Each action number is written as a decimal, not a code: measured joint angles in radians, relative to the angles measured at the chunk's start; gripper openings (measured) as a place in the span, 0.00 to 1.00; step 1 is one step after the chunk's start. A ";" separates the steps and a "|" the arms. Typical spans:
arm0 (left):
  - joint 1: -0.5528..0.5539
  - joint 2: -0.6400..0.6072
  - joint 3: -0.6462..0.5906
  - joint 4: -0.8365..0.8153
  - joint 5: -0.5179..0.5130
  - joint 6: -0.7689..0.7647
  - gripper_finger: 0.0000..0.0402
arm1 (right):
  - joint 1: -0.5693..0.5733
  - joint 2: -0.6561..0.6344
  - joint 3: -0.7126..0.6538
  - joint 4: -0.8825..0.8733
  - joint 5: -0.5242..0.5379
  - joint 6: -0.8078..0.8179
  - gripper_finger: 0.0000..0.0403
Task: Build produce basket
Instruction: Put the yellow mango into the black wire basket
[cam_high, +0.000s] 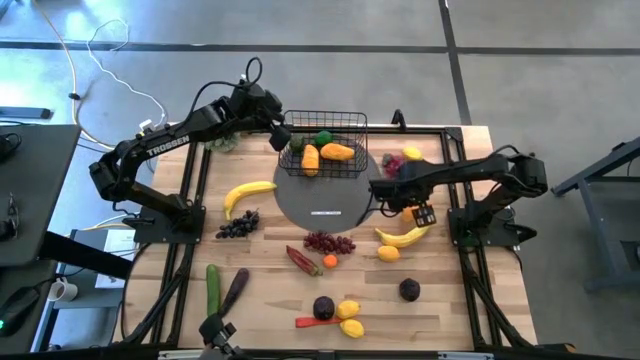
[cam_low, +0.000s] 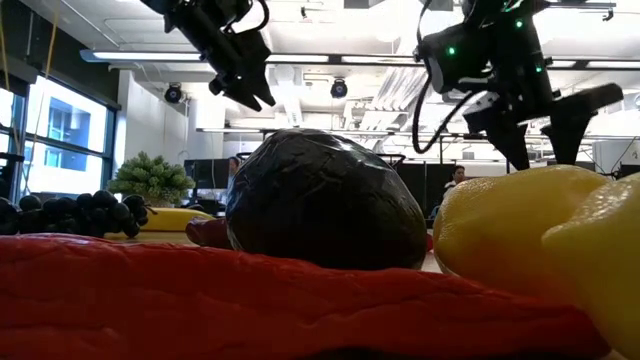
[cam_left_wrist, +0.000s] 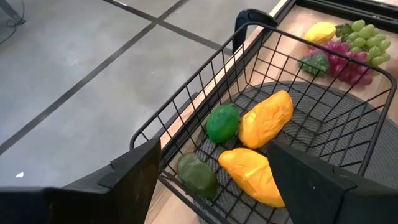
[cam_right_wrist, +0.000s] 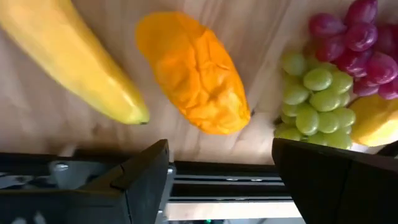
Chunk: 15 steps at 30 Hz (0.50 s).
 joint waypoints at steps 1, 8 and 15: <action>0.000 0.000 0.000 -0.002 -0.004 0.000 0.71 | 0.000 0.000 -0.009 0.016 0.010 -0.004 0.66; 0.000 0.000 0.000 -0.005 -0.054 0.000 0.71 | 0.005 0.000 -0.051 0.100 0.005 -0.074 0.66; 0.000 0.000 0.000 -0.005 -0.060 0.038 0.71 | 0.007 0.000 -0.060 0.153 -0.005 -0.111 0.66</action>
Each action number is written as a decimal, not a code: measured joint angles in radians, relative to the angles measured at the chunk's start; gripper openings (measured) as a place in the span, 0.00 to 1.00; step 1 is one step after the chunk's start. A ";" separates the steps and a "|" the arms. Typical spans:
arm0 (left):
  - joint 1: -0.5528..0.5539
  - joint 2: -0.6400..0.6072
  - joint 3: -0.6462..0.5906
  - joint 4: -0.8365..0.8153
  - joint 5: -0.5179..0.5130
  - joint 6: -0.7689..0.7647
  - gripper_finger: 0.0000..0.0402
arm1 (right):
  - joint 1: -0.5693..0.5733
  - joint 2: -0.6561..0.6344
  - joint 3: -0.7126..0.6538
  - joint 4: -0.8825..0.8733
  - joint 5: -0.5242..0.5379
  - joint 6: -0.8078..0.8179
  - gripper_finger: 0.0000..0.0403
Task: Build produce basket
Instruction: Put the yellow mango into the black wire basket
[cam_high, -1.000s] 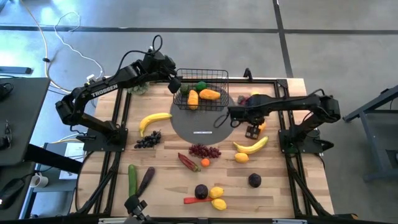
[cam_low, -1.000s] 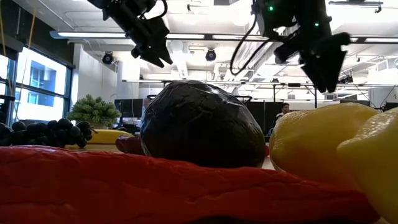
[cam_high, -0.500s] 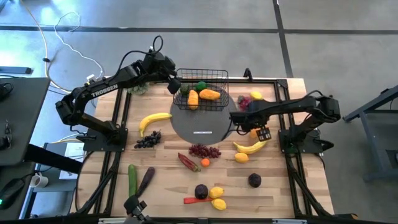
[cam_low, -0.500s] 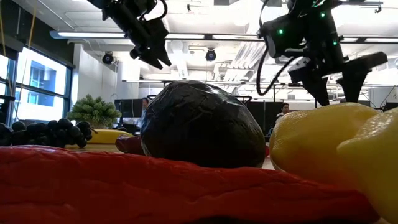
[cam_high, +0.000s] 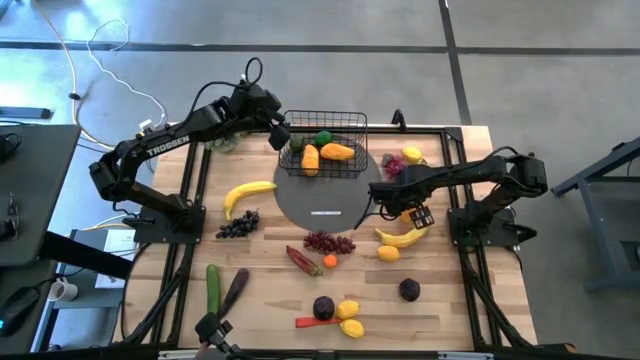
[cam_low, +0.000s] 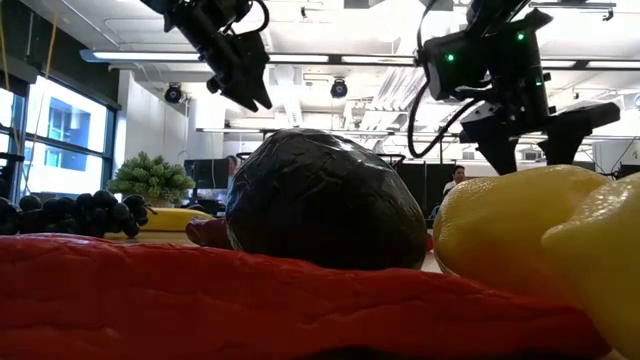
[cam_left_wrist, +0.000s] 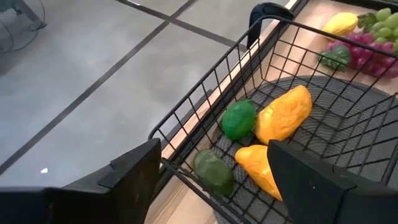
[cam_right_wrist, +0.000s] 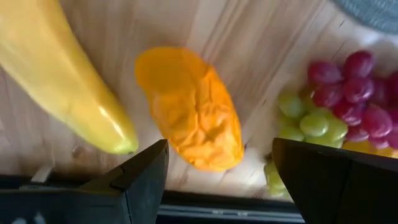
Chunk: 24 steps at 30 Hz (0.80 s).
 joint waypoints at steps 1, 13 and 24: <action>0.000 0.000 0.000 0.000 -0.005 0.005 0.71 | 0.000 0.000 0.000 0.007 -0.014 -0.001 0.66; 0.001 0.000 0.000 0.000 -0.045 0.031 0.71 | 0.000 0.001 0.000 0.026 -0.099 -0.006 0.66; 0.000 0.000 0.000 0.000 -0.045 0.033 0.71 | 0.000 0.098 0.000 0.041 -0.099 0.004 0.66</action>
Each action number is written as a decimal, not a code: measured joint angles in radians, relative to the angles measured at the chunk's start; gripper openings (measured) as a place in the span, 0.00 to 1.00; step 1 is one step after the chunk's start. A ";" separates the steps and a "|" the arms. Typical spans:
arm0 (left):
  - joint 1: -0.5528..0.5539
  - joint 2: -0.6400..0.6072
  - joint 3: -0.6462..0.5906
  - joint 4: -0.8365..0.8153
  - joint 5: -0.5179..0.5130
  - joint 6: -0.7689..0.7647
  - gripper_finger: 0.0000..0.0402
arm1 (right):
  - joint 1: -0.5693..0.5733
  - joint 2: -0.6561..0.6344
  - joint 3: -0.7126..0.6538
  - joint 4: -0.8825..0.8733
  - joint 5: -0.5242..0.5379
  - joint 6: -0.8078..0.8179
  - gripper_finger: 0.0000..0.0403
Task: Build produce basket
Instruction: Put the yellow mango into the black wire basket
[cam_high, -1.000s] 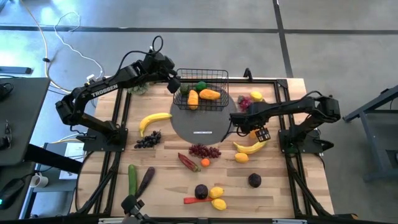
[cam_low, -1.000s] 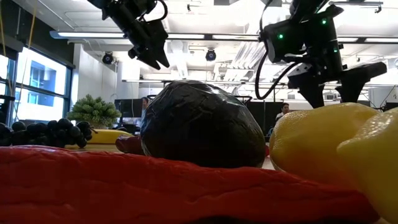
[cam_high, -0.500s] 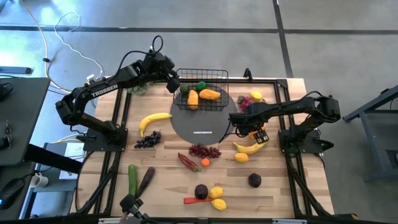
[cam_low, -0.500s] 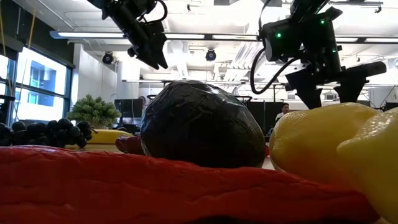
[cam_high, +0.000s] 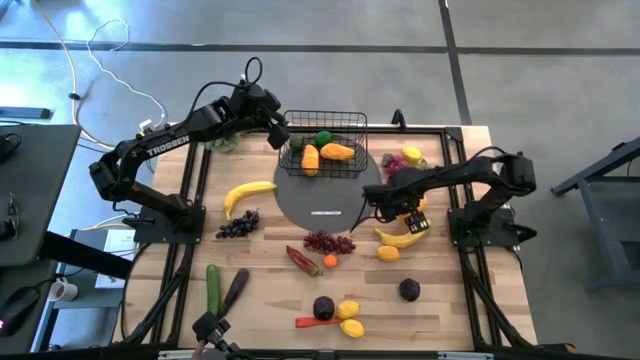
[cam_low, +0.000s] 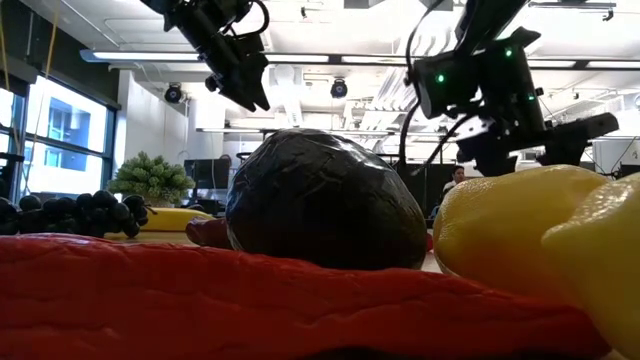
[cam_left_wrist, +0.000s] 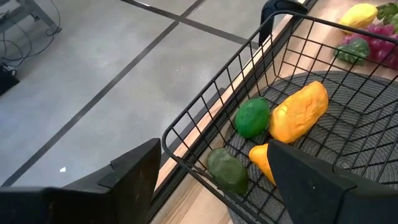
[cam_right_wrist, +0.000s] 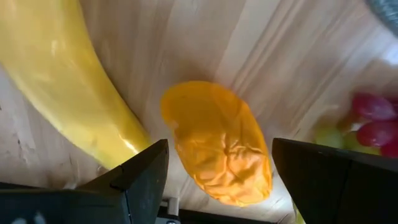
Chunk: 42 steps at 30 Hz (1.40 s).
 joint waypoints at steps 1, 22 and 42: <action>0.000 0.000 0.000 0.000 0.000 0.000 0.71 | 0.000 0.011 0.000 0.000 0.005 0.000 0.66; 0.000 0.000 0.000 0.000 0.001 0.025 0.71 | -0.003 0.155 0.000 0.014 0.004 0.161 0.38; 0.000 0.000 0.000 0.001 0.001 0.023 0.71 | -0.003 -0.160 0.001 0.116 -0.094 0.813 0.37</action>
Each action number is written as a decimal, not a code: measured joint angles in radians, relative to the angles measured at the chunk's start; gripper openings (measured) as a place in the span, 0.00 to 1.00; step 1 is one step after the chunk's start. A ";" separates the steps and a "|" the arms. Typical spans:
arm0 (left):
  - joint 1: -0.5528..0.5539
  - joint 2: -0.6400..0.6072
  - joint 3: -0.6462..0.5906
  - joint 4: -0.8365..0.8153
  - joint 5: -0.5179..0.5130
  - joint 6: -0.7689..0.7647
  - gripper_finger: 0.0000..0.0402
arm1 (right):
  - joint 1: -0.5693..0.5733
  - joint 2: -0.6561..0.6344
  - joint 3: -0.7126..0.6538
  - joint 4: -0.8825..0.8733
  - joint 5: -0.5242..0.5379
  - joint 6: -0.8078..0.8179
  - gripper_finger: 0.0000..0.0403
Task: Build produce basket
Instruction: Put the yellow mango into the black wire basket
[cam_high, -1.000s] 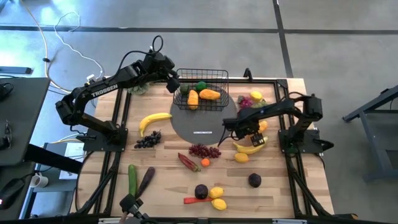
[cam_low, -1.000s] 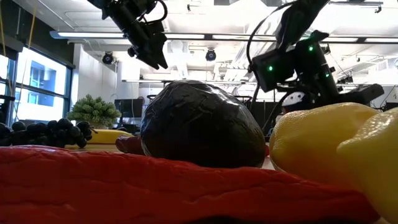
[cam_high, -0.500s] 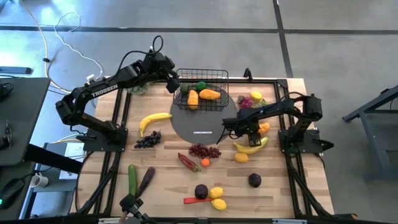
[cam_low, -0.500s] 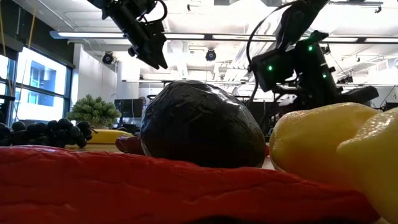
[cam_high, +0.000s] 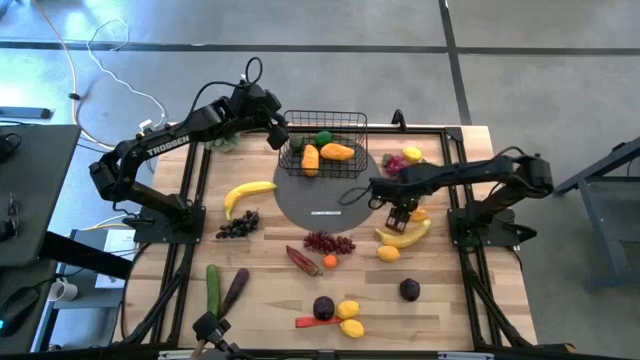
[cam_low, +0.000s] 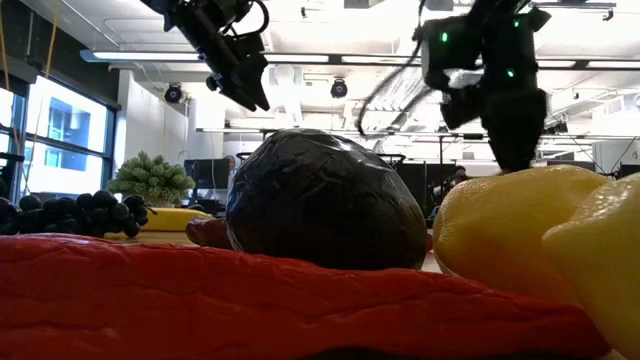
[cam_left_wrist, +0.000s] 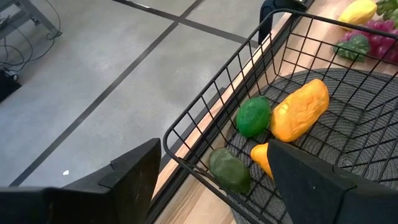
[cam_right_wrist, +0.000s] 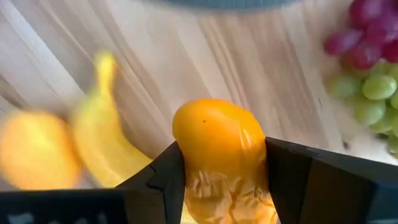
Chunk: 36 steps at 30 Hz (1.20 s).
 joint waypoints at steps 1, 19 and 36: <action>0.000 0.000 0.000 0.000 0.000 0.000 0.71 | 0.000 -0.018 0.000 0.023 -0.001 0.040 0.37; 0.000 0.000 0.000 0.001 0.003 0.002 0.71 | -0.003 -0.130 0.000 0.462 0.072 0.376 0.37; 0.000 0.000 0.000 0.000 0.006 0.000 0.71 | -0.132 -0.130 0.000 1.058 0.128 0.271 0.37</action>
